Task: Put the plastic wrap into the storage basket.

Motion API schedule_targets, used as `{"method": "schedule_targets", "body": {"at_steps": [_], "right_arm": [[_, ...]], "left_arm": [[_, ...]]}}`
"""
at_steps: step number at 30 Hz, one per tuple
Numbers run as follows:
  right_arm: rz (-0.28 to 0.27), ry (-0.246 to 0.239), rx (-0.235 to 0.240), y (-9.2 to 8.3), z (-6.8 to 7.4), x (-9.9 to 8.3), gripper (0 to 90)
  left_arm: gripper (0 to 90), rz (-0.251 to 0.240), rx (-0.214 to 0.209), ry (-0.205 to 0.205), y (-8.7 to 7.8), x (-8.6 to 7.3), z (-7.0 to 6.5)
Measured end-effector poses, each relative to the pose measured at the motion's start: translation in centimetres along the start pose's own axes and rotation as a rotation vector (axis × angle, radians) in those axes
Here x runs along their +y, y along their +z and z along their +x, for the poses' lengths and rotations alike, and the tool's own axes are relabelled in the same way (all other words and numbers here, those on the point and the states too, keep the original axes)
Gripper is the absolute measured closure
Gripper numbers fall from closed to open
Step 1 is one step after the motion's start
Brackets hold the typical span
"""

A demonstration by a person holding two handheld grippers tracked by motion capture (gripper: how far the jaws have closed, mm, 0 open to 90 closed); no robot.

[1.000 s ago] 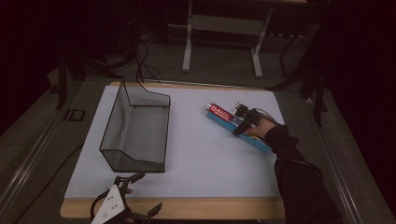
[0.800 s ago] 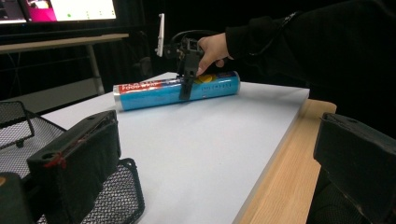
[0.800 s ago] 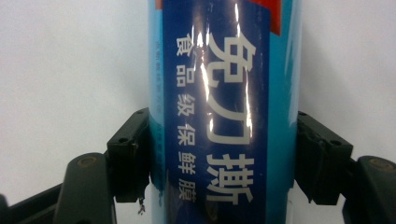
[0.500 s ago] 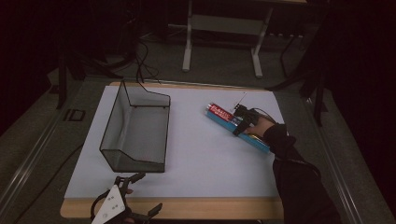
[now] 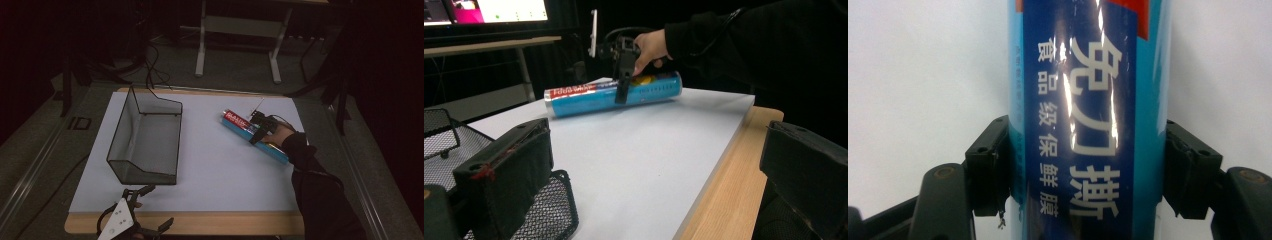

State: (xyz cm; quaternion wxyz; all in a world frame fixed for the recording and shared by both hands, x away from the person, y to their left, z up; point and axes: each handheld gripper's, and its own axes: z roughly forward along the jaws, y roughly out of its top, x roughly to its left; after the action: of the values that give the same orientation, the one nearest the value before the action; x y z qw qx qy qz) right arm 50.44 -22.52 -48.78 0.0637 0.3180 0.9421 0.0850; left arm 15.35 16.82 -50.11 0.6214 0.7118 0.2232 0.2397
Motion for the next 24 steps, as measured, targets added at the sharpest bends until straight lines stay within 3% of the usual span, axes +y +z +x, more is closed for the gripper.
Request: {"method": "schedule_targets", "body": {"at_steps": [10,19,24], "right_arm": [[-0.077,0.048,-0.017,-3.6,0.7,0.2,32.0],[-0.199,0.109,0.025,-6.5,1.4,1.1,32.0],[-0.282,0.158,0.077,-7.9,2.1,1.9,32.0]], "left_arm": [[1.2,-0.001,-0.001,0.001,0.1,0.1,-0.1],[1.2,-0.002,-0.001,0.003,0.1,0.1,-0.1],[1.2,0.001,-0.004,0.006,0.2,0.1,-0.2]]}}
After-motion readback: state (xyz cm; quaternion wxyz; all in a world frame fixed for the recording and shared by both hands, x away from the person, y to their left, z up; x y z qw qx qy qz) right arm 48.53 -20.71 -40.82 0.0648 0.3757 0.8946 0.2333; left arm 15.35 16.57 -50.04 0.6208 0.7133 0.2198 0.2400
